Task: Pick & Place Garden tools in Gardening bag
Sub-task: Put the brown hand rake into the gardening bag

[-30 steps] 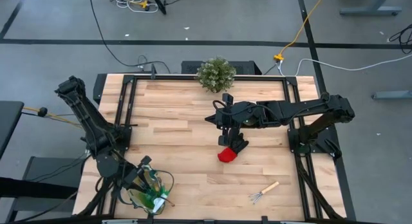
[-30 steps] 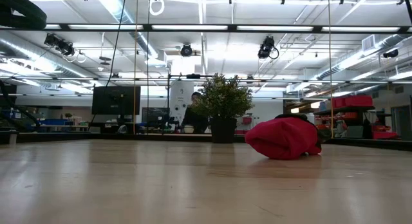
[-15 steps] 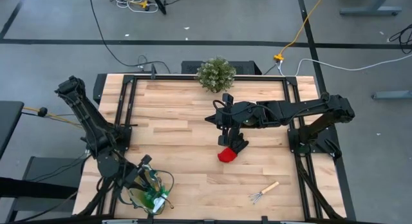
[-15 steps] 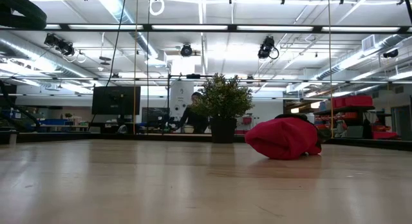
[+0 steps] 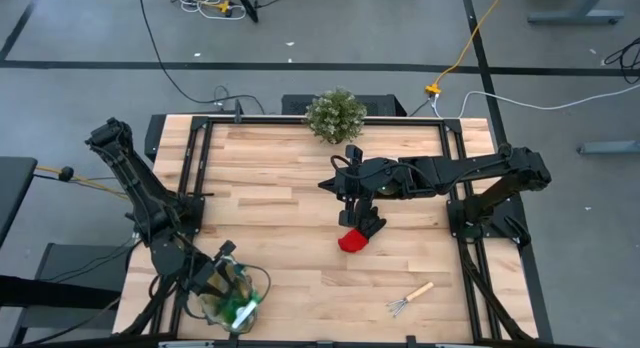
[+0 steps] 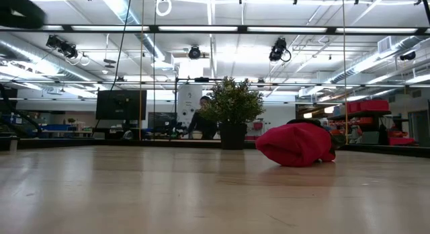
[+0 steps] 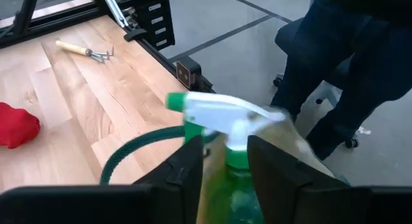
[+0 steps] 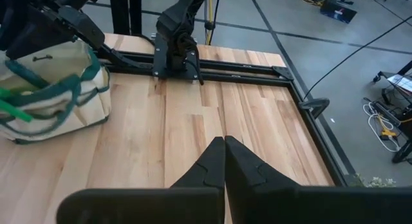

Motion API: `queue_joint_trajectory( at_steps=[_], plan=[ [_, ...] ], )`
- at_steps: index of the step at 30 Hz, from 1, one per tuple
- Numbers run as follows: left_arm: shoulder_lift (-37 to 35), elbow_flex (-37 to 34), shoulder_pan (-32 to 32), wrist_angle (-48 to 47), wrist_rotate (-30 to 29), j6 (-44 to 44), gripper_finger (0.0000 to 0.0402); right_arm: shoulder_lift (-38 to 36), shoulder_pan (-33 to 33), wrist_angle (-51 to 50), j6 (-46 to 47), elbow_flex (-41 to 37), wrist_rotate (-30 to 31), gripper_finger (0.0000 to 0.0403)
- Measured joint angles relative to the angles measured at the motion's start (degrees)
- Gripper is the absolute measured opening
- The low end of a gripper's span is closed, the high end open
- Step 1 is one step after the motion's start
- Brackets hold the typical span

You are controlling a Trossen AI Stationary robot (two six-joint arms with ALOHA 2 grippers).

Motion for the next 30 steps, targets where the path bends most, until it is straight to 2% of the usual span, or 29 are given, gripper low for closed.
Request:
queue_joint_trajectory(
  at_steps=[6, 11, 18, 30],
  plan=[
    [0.0, 0.2, 0.0, -0.4, -2.2, -0.9, 0.0176, 0.0, 0.0, 0.0, 0.0, 0.0, 0.0, 0.0004],
    [0.0, 3.5, 1.3, -4.0, -4.1, -2.1, 0.0203, 0.0, 0.0, 0.0, 0.0, 0.0, 0.0, 0.0004],
    [0.0, 9.5, 6.0, -11.6, -4.2, -3.1, 0.0196, 0.0, 0.0, 0.0, -1.0, 0.0, 0.0, 0.0006],
    [0.0, 13.0, 14.3, -12.0, -4.2, -6.6, 0.0177, 0.0, 0.0, -0.5, -0.1, 0.0, 2.5, 0.0052]
  ],
)
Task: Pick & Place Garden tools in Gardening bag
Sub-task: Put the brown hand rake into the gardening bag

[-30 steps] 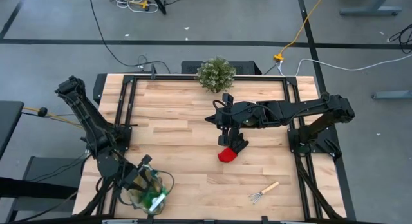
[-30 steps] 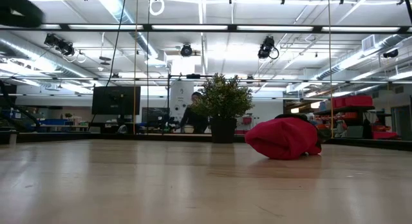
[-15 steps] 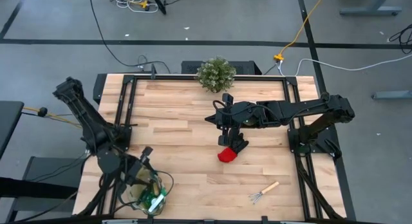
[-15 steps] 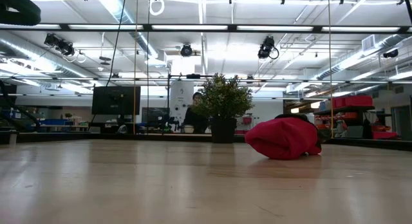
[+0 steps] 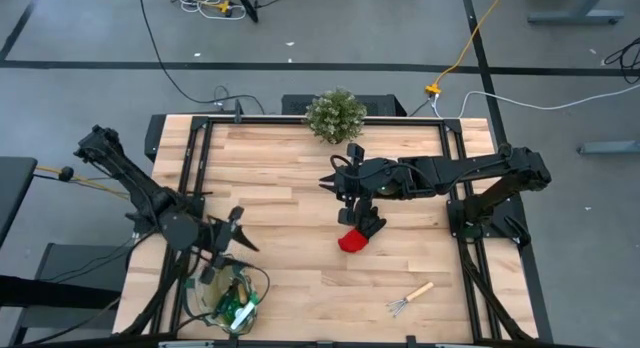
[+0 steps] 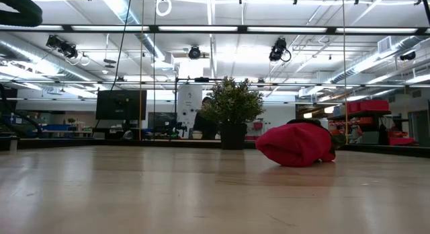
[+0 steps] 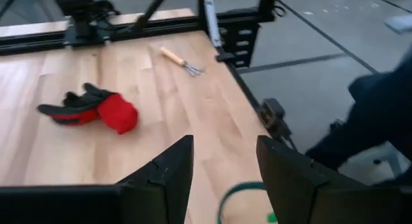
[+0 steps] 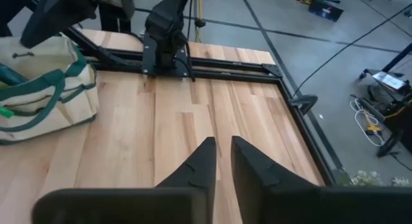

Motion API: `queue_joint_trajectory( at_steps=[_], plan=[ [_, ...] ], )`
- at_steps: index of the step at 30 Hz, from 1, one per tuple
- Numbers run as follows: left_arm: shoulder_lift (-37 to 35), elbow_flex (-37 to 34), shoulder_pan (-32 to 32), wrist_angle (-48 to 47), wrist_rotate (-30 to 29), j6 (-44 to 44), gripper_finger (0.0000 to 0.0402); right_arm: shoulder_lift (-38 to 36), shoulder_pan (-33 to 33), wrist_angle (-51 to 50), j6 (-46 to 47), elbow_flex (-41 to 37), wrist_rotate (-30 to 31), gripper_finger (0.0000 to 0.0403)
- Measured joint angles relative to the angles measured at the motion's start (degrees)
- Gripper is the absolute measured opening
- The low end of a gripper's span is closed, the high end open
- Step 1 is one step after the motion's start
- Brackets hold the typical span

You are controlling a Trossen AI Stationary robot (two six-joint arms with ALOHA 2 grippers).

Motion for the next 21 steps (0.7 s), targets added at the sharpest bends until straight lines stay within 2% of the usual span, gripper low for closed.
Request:
queue_joint_trajectory(
  at_steps=[8, 14, 21],
  plan=[
    [0.0, 2.5, 7.6, 0.2, -0.3, -1.3, 0.0177, 0.0, 0.1, -5.2, 1.1, 0.0, -1.4, 0.012],
    [0.0, 3.7, 10.7, 0.2, -0.2, -0.9, 0.0177, 0.0, 0.2, -11.6, 2.1, 0.0, -5.0, 0.0178],
    [0.0, 3.7, 12.2, 0.6, -0.2, -0.8, 0.0177, 0.0, 0.7, -15.2, 3.6, 0.0, -7.3, 0.0209]
  ],
)
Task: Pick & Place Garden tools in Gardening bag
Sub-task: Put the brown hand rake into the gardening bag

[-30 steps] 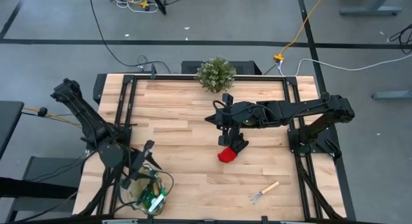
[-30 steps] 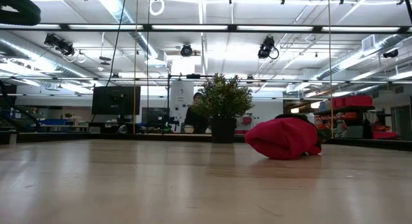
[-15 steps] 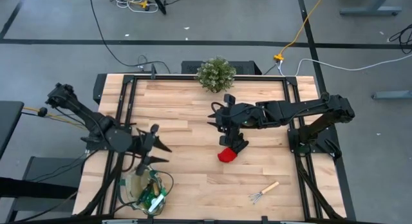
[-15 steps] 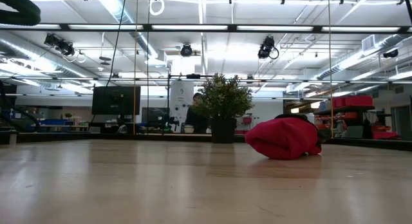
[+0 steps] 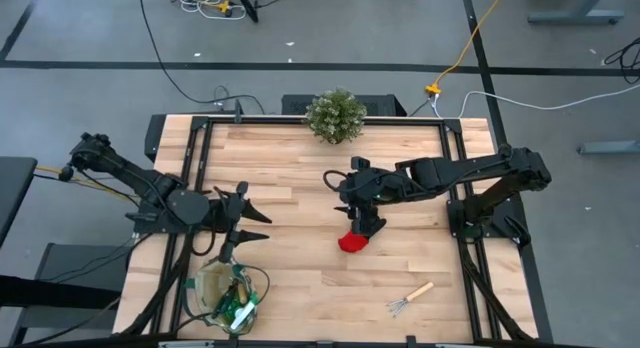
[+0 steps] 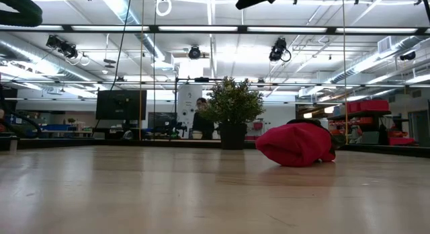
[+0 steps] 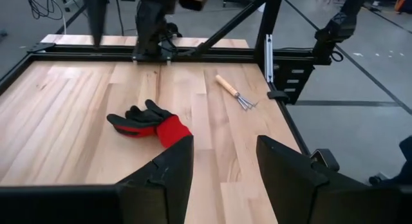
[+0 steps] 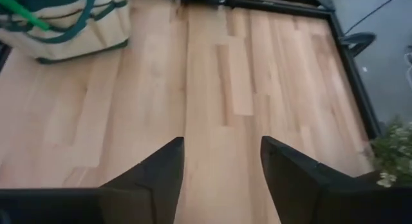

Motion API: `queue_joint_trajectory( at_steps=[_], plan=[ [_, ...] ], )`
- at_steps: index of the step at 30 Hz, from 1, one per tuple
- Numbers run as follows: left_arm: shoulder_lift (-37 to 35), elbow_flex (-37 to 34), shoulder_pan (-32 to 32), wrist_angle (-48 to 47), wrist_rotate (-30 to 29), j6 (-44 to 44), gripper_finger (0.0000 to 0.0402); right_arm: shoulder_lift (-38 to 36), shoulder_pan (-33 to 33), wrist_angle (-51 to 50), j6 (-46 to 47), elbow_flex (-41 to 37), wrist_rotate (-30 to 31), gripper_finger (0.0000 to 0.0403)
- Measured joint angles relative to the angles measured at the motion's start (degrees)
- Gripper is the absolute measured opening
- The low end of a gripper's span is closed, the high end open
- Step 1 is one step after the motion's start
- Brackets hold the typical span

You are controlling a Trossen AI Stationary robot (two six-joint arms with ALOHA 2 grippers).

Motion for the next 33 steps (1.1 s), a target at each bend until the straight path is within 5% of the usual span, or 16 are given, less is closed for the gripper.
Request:
queue_joint_trajectory(
  at_steps=[23, 33],
  plan=[
    [0.0, 0.0, 0.5, 0.8, -0.4, 1.3, 0.0177, 0.0, 18.7, -19.1, 17.4, -2.4, -4.4, 0.0185],
    [0.0, 0.0, 0.5, 0.8, -0.8, 1.5, 0.0177, 0.0, 25.7, -17.8, 25.8, -13.1, -15.9, 0.0185]
  ],
)
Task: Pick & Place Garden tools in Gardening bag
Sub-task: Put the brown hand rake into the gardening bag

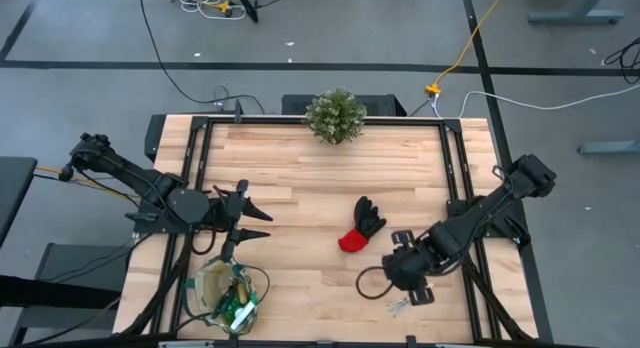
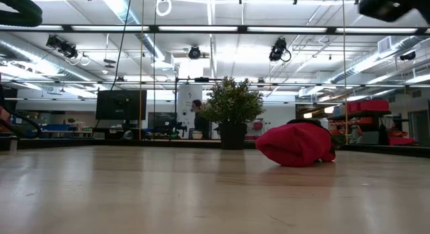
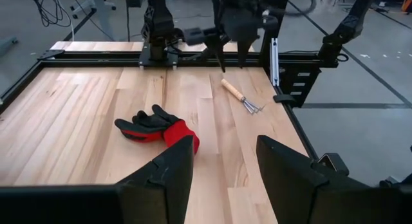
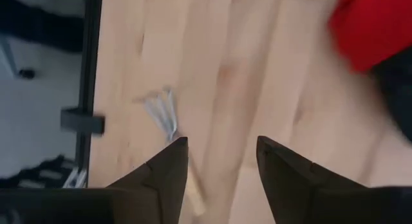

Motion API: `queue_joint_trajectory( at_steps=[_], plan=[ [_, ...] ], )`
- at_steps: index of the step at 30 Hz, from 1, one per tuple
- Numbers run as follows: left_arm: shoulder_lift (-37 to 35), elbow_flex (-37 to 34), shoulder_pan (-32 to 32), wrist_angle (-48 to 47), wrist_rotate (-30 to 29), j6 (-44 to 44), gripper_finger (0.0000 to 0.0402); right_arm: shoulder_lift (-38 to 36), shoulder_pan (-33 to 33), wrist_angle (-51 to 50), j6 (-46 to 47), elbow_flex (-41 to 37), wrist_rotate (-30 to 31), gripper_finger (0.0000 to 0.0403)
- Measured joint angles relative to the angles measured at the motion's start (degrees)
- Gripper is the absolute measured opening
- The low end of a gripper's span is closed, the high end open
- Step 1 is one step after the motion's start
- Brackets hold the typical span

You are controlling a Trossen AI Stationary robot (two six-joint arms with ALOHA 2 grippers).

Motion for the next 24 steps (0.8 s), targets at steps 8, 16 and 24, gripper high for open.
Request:
queue_joint_trajectory(
  at_steps=[8, 16, 24],
  plan=[
    [0.0, 0.0, 0.0, 0.0, -1.5, 0.0, 0.0177, 0.0, 4.4, 3.8, 0.5, -7.4, -4.2, 0.0185],
    [0.0, 0.0, 0.0, 0.0, -1.9, 0.0, 0.0177, 0.0, 7.4, 8.4, 0.8, -11.8, -5.0, 0.0185],
    [0.0, 0.0, 0.0, 0.0, -2.4, 0.0, 0.0177, 0.0, 10.7, 16.8, 0.8, -16.2, -4.8, 0.0185]
  ],
)
